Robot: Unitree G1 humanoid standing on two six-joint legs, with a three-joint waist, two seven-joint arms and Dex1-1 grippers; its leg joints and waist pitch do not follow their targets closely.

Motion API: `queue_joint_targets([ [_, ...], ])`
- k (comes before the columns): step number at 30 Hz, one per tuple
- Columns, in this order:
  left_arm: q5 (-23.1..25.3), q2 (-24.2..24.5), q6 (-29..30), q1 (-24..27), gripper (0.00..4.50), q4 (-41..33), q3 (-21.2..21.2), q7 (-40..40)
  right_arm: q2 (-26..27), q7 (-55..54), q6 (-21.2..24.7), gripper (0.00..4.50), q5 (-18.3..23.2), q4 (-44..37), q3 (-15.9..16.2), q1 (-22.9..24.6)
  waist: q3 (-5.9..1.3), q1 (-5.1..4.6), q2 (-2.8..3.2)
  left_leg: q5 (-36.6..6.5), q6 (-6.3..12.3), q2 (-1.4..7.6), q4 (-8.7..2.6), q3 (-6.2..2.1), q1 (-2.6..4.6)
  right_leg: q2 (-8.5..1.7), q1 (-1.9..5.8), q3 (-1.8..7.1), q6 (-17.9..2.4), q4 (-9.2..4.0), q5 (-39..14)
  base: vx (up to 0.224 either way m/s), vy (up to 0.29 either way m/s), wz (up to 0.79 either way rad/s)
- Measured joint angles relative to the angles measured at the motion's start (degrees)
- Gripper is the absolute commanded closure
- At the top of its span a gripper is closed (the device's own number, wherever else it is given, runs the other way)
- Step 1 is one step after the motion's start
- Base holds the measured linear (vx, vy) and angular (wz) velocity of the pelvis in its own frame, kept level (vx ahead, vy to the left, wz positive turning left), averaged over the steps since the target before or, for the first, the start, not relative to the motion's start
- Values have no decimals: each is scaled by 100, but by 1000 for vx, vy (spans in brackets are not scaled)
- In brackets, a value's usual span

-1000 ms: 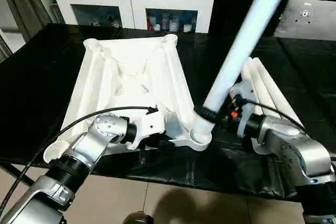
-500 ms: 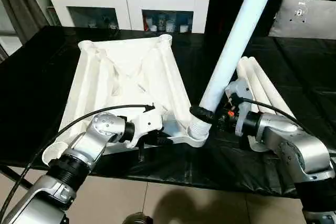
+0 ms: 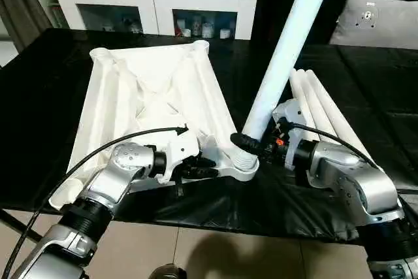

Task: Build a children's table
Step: Insert table leg to table base

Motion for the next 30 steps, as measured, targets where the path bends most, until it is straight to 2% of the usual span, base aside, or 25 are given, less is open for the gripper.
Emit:
queue_joint_targets([
  [3, 25, 43, 28, 28, 351, -59, -10, -1, 2, 2, -29, 261, -30, 0, 3, 0, 3, -2, -4, 0, 0, 1, -3, 0, 0, 0, -2, -2, 3, 0, -2, 0, 0, 0],
  [5, 72, 117, 82, 50, 366, -137, -28, -9, 2, 3, -34, 261, -56, 0, 5, 0, 5, -10, -7, 0, 0, 2, -6, 0, 1, 1, -3, -3, 4, 0, -3, 0, 0, 0],
  [6, 101, 149, 125, 59, 385, -187, -35, -20, 1, 6, -34, 261, -60, 0, 5, 0, 5, -24, -8, 0, 0, 2, -6, 0, 1, 1, -3, -2, 4, 0, -3, 0, 0, 0],
  [11, 252, 288, 355, 89, 386, -459, -103, -69, 3, 24, -34, 261, -77, 19, 73, 0, 20, -102, -31, 0, 0, 2, -8, 0, 2, 1, -4, -3, 5, 0, -3, 0, 0, 0],
  [13, 335, 328, 475, 84, 424, -566, -163, -57, 5, 31, -41, 261, -86, 23, 77, 0, 21, -115, -36, 0, 0, 2, -8, 0, 2, 1, -3, -2, 7, 0, -5, 0, 0, 0],
  [15, 366, 332, 637, 85, 426, -655, -204, -49, 4, 39, -60, 261, -99, 45, 78, -5, 22, -114, -39, 0, 0, 2, -8, 0, 2, 1, -3, -3, 8, 0, -5, 0, 0, 0],
  [16, 366, 327, 714, 85, 445, -694, -203, -22, 4, 41, -65, 261, -102, 53, 78, -8, 22, -114, -42, 0, -1, 2, -8, -1, 2, 1, -3, -4, 8, 0, -5, 0, 0, 0],
  [23, 359, 309, 927, 89, 450, -804, -195, 7, 8, 45, -84, 261, -119, 77, 81, -20, 24, -114, -66, 0, -1, 3, -9, -1, 2, 1, -2, -4, 5, 1, -3, 0, 0, 0],
  [30, 392, 329, 681, 102, 450, -771, -208, -2, -74, 276, -32, 261, -175, 291, 219, -267, 26, -113, -80, 0, -1, 3, -9, -1, 2, 1, -2, -5, 4, 1, -2, 0, 0, 0],
])
